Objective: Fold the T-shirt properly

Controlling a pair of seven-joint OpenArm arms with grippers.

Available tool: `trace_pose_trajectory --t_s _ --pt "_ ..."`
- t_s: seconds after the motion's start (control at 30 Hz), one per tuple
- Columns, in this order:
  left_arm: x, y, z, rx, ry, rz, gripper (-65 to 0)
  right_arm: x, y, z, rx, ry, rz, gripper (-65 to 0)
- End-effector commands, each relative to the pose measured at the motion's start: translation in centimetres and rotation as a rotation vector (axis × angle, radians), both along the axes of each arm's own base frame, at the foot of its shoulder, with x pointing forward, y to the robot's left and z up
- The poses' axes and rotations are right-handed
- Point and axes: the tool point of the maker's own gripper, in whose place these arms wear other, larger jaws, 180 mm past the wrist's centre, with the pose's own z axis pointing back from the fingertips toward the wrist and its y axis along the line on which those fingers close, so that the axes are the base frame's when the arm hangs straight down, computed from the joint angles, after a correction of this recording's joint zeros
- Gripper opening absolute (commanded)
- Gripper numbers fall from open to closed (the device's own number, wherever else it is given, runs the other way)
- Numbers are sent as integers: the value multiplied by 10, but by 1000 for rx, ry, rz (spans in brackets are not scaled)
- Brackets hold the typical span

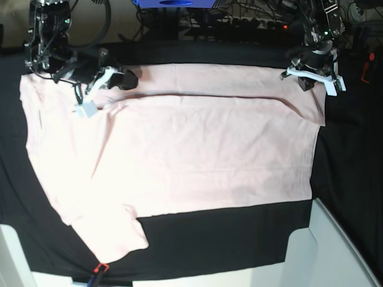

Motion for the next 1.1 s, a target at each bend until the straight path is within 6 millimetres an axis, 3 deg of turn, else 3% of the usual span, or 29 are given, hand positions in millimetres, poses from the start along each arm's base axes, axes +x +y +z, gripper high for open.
trace_pose_trajectory --t_s 0.0,0.23,0.43,0.87,1.07 --pt "4 3 6 13 -27 -3 -650 6 -2 1 11 -15 -12 -649" --pt "12 3 5 8 -32 -1 -650 12 1 -22 49 67 -31 -649" --pt "18 9 -8 96 29 -44 -650 31 2 -21 60 58 -35 -649" --pt "45 12 2 109 -18 -39 -650 67 2 -16 76 35 -44 -649" --pt "43 16 -15 87 19 -20 -650 83 0 -8 71 4 -42 -649"
